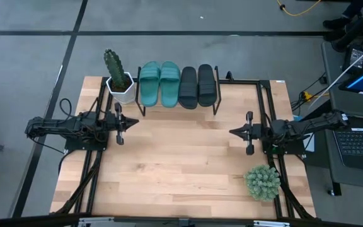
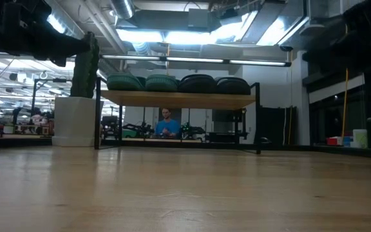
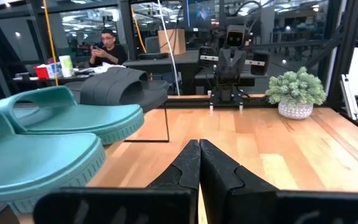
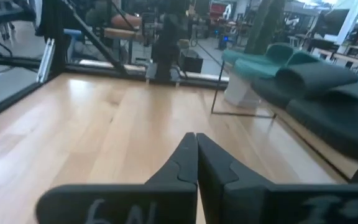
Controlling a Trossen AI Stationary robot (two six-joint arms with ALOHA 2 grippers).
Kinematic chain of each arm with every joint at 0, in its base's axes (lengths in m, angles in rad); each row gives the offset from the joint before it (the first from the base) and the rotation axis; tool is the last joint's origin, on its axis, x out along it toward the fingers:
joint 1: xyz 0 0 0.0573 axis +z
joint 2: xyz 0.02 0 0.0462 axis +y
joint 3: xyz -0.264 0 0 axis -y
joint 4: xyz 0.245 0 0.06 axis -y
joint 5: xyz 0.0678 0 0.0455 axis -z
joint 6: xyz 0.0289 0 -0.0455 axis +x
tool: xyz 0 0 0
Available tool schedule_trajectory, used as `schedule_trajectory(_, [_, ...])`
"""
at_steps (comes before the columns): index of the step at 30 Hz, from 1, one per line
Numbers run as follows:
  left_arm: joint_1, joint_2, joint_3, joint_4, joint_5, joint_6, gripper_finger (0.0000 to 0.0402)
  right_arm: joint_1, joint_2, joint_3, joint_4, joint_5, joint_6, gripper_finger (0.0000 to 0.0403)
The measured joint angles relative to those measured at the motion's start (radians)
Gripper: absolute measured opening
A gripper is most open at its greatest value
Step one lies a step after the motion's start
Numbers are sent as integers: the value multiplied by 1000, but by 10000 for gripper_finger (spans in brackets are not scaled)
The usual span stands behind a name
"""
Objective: Pick and place slides into the shelf
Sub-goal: Return to Home Position
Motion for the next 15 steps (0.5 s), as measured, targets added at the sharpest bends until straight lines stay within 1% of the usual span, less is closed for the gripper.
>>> schedule_trajectory(4, [0,1,-6,-2,25,0,0,0,1,-29,10,0,-3,0])
schedule_trajectory(8, [0,1,-34,-1,29,-7,0,0,1,-74,77,0,-12,0])
schedule_trajectory(12, [0,2,-80,30,33,-8,0,0,1,-78,91,0,-41,0])
schedule_trajectory(15, [0,3,-84,50,70,-3,0,0,1,-78,95,0,-55,1])
